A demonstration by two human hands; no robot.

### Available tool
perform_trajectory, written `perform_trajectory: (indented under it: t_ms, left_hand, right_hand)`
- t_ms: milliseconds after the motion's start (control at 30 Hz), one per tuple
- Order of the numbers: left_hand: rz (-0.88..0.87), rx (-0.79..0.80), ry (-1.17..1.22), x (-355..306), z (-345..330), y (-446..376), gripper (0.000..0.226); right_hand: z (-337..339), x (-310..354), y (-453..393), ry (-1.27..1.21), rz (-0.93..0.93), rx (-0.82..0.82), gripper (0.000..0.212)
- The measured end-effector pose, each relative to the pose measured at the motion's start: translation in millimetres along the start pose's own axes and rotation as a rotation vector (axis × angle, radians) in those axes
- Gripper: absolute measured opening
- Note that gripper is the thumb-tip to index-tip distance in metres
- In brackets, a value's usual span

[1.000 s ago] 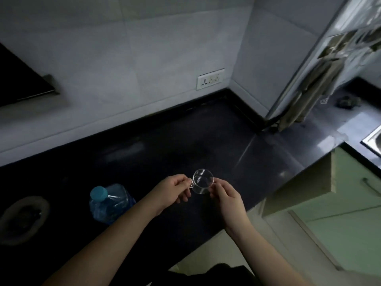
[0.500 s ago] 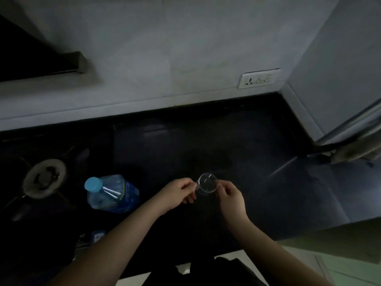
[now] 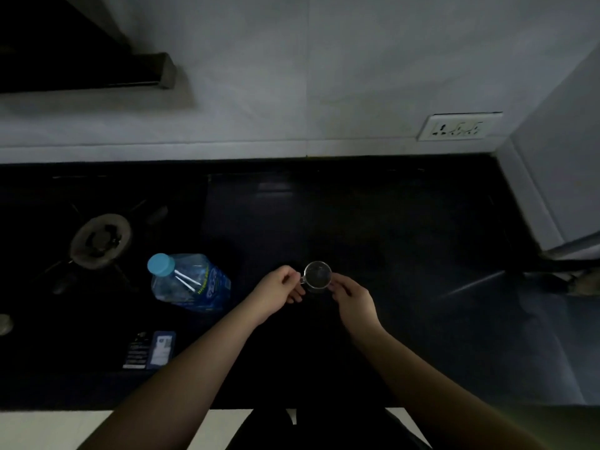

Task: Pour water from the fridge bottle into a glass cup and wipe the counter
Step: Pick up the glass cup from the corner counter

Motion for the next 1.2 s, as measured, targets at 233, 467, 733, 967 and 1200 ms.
perform_trajectory:
  t_ms: [233,467,733,967,1200]
  left_hand:
    - [-0.008,-0.028,-0.001,5.4,6.1,-11.3,0.023]
    - [-0.006,-0.05,-0.037,4.7,8.0,-15.4,0.022]
    - [-0.012,-0.044,-0.079,8.4,3.3,-22.2,0.022]
    - [-0.002,-0.038,-0.137,7.2,3.3,-23.9,0.019]
    - [0.016,-0.082,-0.078,9.2,4.6,-19.8,0.016]
  right_hand:
    - [-7.5,6.2,-5.8,0.049,-0.01,0.048,0.034]
    - [-8.0,-1.2,-10.9,-0.005,-0.048,0.04,0.03]
    - [-4.2,-0.1,-10.6,-0.036,-0.079,0.049,0.029]
    - [-5.3,-6.0,-13.8,-0.022,-0.076,0.062,0.028]
    - [-3.9,-9.0,-12.7,-0.129,-0.093,0.065,0.033]
Point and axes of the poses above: each hand's wrist, its own y-axis away from the middle knuckle, its own z-axis out of the back of the hand, x = y × z, the point moved 9 cm from there along -y, towards the middle knuckle, and after that the axes turned 9 degrees about x, right-handed, at the moved point
